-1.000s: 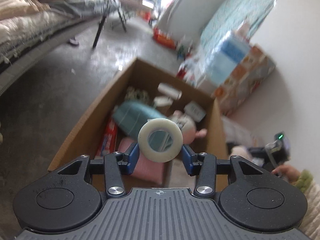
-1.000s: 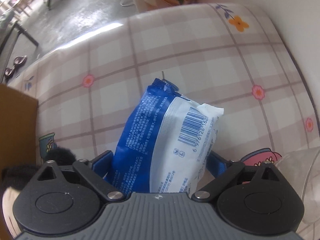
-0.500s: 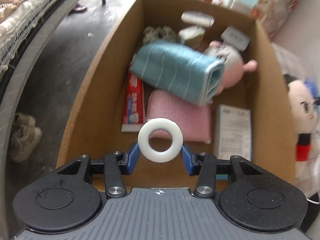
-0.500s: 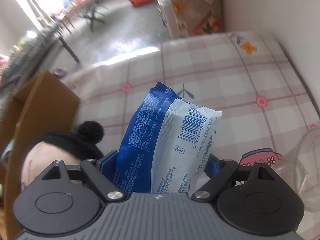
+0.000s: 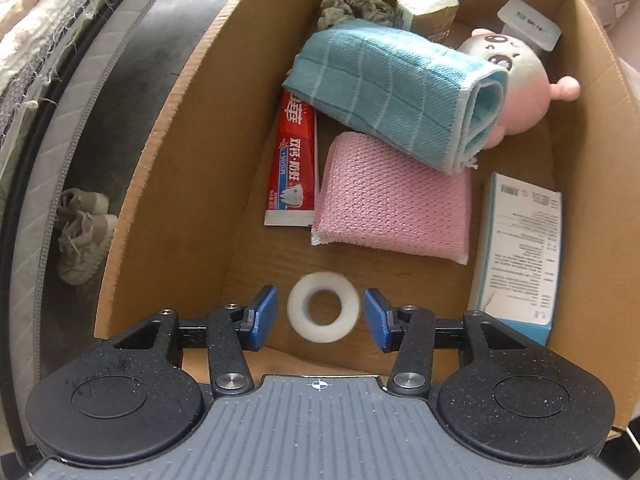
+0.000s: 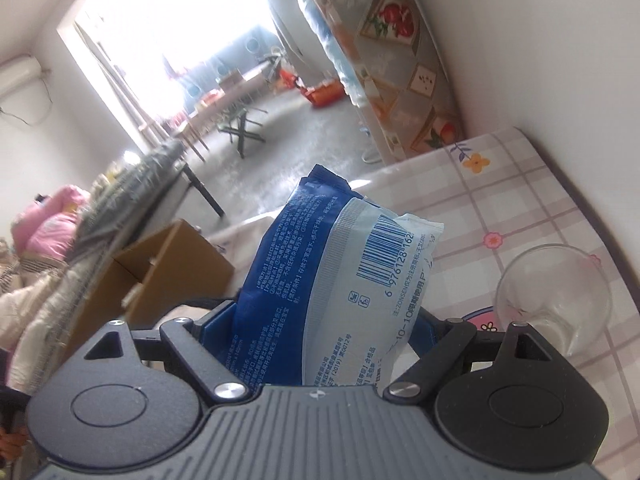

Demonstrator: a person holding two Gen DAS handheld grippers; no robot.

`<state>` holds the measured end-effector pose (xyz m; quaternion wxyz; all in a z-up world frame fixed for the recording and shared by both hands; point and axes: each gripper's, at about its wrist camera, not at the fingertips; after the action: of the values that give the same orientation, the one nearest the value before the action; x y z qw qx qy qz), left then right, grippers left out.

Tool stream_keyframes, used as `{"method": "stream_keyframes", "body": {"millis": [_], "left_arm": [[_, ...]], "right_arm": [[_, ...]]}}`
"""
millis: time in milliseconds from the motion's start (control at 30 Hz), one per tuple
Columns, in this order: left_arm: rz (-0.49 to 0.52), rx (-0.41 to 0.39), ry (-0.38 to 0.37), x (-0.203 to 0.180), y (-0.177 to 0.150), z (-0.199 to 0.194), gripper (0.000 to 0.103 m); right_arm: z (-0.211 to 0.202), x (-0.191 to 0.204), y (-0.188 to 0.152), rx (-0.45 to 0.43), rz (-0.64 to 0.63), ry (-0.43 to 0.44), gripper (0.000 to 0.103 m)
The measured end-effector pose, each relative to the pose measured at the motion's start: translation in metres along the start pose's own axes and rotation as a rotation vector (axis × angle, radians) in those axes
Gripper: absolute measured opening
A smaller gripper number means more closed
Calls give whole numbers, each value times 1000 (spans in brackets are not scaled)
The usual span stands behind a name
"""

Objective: Organize soft objects
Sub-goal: 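Open the left tool over the box to drop the tape roll, then carry the wipes packet with the right tool over the box and lower it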

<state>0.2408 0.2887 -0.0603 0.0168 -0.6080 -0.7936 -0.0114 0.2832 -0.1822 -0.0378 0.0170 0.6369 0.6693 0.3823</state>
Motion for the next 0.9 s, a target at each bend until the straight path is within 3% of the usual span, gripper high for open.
{"method": "stream_keyframes", "body": {"millis": [133,233,433,567,767,900], "left_arm": [[3,-27,20,-4,-2,-1,48],[9,-97,16,-5,-8,-13,56],[-36,-305,-116,10,-43,-56,72],[-88,-433,-199,27,-74,-75,82],[-223,-585,-259,60,-107,-85,94],[-306,-648,-277,77,-123,-81,96]], "right_arm": [[-23,10,-4,-47,-31,27,89],[-42,28,-3,-76,-71,78,89],[-70,93,-1,-135,-236,173,89],[-69,143,3,-122,-343,273,89],[-17,229,2,51,-467,446,89],[52,287,-14,260,-554,445,89]]}}
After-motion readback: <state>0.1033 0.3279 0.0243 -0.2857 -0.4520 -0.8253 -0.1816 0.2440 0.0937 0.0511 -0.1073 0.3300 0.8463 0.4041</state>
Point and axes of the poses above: each gripper's, at about its wrist camera, not at the fingertips, and z roughly the way its jaws point, x to its left, y to its top, and after that the axes turned 12 degrees about x, right-handed
